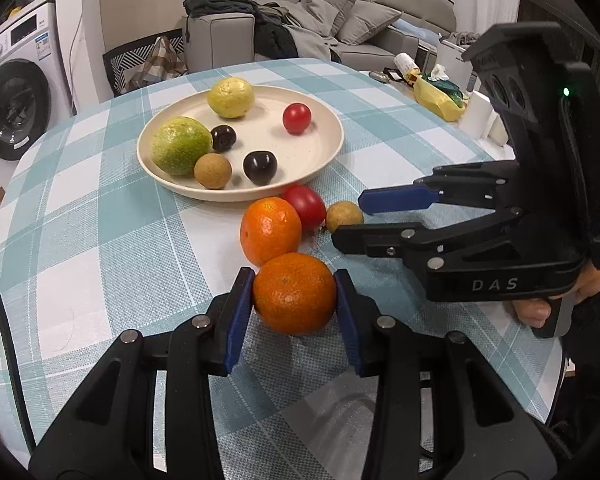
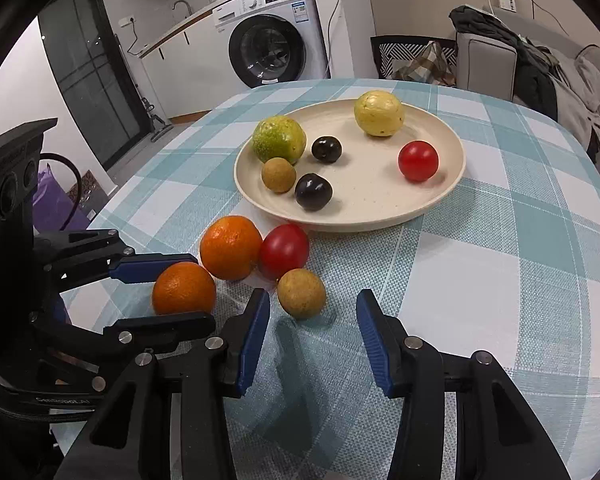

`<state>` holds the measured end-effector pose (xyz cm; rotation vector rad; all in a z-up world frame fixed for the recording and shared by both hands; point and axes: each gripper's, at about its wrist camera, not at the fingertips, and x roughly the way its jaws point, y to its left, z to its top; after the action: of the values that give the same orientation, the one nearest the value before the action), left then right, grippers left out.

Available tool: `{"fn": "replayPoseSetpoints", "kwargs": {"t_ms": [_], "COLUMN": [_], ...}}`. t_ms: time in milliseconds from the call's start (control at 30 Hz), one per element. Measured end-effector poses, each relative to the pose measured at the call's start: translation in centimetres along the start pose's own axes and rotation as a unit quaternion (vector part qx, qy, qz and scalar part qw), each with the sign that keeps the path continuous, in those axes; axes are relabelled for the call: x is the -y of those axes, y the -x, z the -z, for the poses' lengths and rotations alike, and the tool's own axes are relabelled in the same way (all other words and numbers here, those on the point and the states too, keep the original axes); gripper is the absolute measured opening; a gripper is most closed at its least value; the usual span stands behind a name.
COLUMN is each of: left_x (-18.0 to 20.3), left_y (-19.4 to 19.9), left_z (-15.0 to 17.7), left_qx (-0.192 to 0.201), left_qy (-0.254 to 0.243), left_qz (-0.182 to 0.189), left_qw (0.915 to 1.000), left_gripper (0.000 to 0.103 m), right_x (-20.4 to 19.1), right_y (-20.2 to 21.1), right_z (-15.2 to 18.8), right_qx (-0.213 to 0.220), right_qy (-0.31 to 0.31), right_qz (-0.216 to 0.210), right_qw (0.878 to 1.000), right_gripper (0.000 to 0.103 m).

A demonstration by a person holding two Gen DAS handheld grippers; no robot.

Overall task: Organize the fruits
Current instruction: 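Grasp an orange with the left gripper while the right gripper grasps the small brown kiwi, then carry the orange and kiwi over the plate and open the right gripper on the kiwi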

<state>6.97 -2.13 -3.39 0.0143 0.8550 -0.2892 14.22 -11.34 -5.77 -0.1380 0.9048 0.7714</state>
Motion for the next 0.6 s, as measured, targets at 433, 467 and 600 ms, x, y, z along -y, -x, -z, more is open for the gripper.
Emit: {"fn": "replayPoseSetpoints", "kwargs": {"t_ms": [433,467,600], "left_x": [-0.8,-0.9,-1.1], "left_y": [1.3,1.4,1.6], "left_z": [-0.4,-0.4,-0.5], "left_qx": [0.024,0.025,0.031], "left_qy": [0.017,0.017,0.02], "left_qz": [-0.004,-0.005,-0.008], "left_qw": [0.9995,0.9995,0.9993], "left_gripper": [0.037,0.037,0.037], "right_x": [-0.6,-0.8,-1.2], "right_y": [-0.2,-0.2,0.1], "right_z": [-0.1,-0.1,0.1], "right_qx": [-0.002,-0.001,0.002], "right_qy": [0.016,0.021,0.033], "right_qz": [-0.008,-0.01,-0.007], "right_qw": [1.0,1.0,0.999], "right_gripper": [0.027,0.027,0.026]}}
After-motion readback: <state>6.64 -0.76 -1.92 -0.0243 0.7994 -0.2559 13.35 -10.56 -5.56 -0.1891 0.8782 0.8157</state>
